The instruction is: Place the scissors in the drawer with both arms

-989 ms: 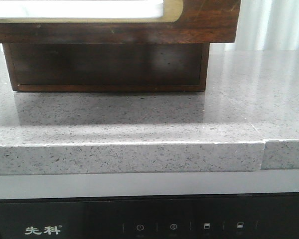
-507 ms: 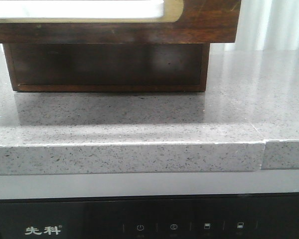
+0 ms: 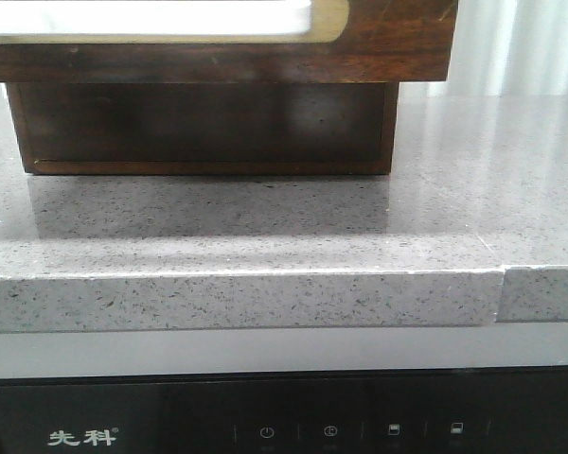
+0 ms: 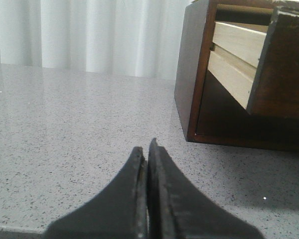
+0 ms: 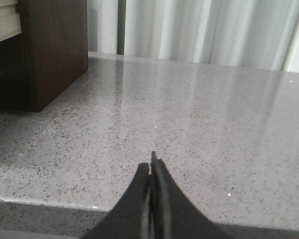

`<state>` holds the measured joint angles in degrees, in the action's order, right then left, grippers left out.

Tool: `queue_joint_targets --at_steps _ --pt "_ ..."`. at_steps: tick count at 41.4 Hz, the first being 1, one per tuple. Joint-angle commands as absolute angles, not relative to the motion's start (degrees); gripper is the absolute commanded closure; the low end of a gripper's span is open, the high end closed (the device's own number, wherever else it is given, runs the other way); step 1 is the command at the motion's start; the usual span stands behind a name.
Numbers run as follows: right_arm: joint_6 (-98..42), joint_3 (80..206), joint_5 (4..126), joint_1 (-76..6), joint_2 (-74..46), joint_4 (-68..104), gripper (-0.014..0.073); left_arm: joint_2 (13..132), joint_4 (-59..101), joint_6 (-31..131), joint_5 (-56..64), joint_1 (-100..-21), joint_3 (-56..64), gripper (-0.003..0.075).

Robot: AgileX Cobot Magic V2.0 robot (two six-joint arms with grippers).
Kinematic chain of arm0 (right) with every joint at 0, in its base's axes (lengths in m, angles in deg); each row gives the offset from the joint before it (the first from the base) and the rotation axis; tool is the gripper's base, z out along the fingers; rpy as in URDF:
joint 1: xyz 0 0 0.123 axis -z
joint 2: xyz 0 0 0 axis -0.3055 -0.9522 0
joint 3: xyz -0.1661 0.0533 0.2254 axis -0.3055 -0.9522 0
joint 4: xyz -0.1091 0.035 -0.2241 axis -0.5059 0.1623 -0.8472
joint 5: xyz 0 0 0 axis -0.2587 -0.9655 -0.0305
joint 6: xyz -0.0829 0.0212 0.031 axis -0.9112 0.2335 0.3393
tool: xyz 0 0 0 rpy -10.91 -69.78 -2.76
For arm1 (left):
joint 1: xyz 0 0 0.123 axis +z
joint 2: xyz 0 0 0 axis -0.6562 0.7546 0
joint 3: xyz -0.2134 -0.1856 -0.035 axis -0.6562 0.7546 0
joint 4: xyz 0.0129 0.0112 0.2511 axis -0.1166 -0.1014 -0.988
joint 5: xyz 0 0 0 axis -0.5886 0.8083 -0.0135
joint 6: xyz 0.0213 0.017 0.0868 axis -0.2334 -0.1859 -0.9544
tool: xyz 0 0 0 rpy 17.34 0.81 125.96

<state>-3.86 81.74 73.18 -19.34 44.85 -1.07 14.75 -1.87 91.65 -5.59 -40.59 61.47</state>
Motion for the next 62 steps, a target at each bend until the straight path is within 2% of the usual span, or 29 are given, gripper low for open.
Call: queue_joint_targets --at_steps 1,22,33,39,45,62 --pt "-4.2 81.0 81.5 -19.5 46.1 -1.0 0.0661 13.7 -1.7 91.9 -10.2 -41.0 62.9 0.0741" --pt "-4.2 81.1 81.0 -19.8 46.1 -0.7 0.0661 13.7 -1.7 91.9 -10.2 -41.0 62.9 0.0741" --pt "-16.8 81.1 82.2 -19.7 46.1 10.8 0.0661 13.7 -1.7 91.9 -10.2 -41.0 62.9 0.0741" --pt "-16.1 81.1 82.6 -19.6 46.1 7.9 0.0661 13.7 -1.7 91.9 -10.2 -41.0 62.9 0.0741" --pt "-9.2 81.1 82.4 -18.3 46.1 6.3 0.0661 13.7 -1.7 91.9 -10.2 -41.0 62.9 0.0741" --pt "-9.2 81.1 81.9 -18.0 46.1 5.7 0.0661 13.7 -1.7 91.9 -10.2 -41.0 62.9 0.0741"
